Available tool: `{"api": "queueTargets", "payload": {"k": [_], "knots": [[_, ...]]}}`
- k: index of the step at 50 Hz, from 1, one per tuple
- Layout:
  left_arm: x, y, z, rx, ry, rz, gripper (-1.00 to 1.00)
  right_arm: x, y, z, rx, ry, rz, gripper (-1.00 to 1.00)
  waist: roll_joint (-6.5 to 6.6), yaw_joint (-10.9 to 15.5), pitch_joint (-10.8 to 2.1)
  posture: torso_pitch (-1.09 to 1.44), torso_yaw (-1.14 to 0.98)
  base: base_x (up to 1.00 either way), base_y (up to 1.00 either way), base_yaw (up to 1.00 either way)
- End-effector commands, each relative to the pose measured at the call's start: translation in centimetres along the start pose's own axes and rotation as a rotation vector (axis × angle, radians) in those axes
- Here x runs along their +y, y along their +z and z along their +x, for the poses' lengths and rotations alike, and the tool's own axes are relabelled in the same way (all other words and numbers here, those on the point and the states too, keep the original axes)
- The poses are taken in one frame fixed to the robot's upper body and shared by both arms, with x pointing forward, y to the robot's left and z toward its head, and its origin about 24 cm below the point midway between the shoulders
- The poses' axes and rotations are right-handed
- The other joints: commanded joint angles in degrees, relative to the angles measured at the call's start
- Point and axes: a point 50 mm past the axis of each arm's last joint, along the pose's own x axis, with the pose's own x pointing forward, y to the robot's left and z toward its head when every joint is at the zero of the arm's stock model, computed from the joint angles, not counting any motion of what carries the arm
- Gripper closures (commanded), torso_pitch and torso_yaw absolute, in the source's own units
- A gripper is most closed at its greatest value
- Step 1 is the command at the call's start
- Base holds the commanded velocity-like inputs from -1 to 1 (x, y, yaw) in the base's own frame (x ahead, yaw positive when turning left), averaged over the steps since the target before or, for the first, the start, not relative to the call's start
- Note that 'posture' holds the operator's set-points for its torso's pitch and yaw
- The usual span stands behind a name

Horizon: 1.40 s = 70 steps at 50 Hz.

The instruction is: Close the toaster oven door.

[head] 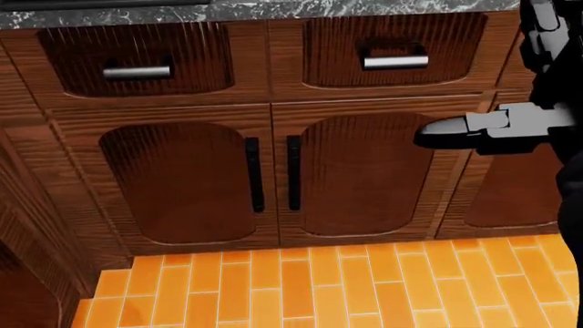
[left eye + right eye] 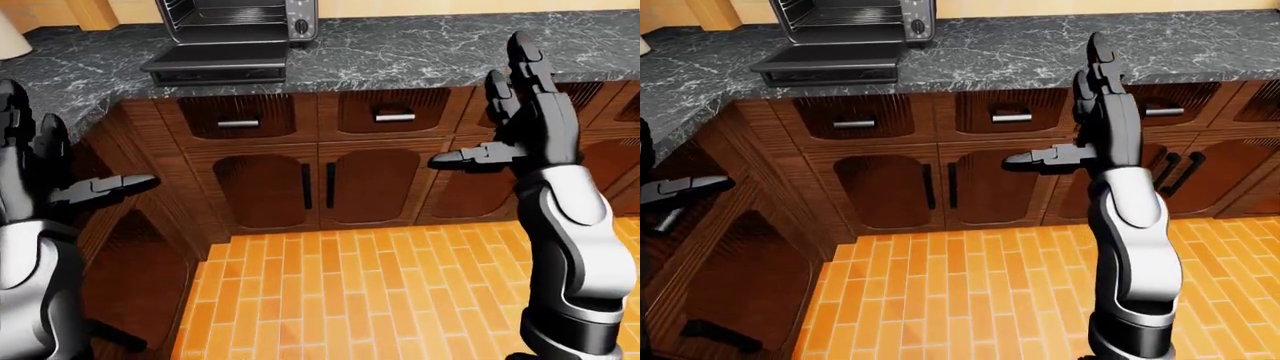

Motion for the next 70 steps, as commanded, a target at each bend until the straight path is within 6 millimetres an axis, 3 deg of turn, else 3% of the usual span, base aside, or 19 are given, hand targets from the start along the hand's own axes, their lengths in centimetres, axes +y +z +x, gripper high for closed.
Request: {"api": "queueTargets", "payload": {"k": [1, 27, 57, 58, 63, 66, 70], "knots": [[0.2, 2.2, 0.3, -0.101, 0.003, 0.000, -1.00, -0.2, 2.2, 0.2, -0.090, -0.005, -0.008, -1.00, 0.20, 0.0, -1.25, 0.00, 0.00, 0.00, 0.00, 0.00], [2.0, 5.8, 0.2, -0.202, 0.026, -0.009, -1.00, -1.2, 5.5, 1.1, -0.171, -0.018, -0.040, -1.00, 0.43, -0.2, -0.86, 0.00, 0.00, 0.00, 0.00, 0.00], [3.3, 6.5, 0.5, -0.263, 0.072, -0.012, -1.00, -1.5, 7.7, 1.5, -0.269, -0.025, -0.085, -1.00, 0.62, -0.3, -0.33, 0.00, 0.00, 0.00, 0.00, 0.00], [3.3, 6.5, 0.5, -0.263, 0.072, -0.011, -1.00, -1.5, 7.8, 1.5, -0.272, -0.025, -0.086, -1.00, 0.82, -0.3, -1.56, 0.00, 0.00, 0.08, 0.00, 0.00], [3.4, 6.7, 0.5, -0.266, 0.076, -0.010, -1.00, -1.5, 8.0, 1.5, -0.281, -0.022, -0.091, -1.00, 0.37, -0.4, 0.62, 0.00, 0.00, 0.17, 0.02, 0.00], [3.4, 6.8, 0.5, -0.268, 0.077, -0.012, -1.00, -1.6, 8.2, 1.5, -0.286, -0.021, -0.095, -1.00, -0.01, -0.5, 0.68, 0.00, 0.00, 0.22, 0.05, 0.00], [3.5, 6.9, 0.5, -0.271, 0.079, -0.012, -1.00, -1.6, 8.3, 1.6, -0.289, -0.020, -0.094, -1.00, 1.39, -0.7, 0.52, 0.00, 0.00, 0.25, 0.06, 0.00]]}}
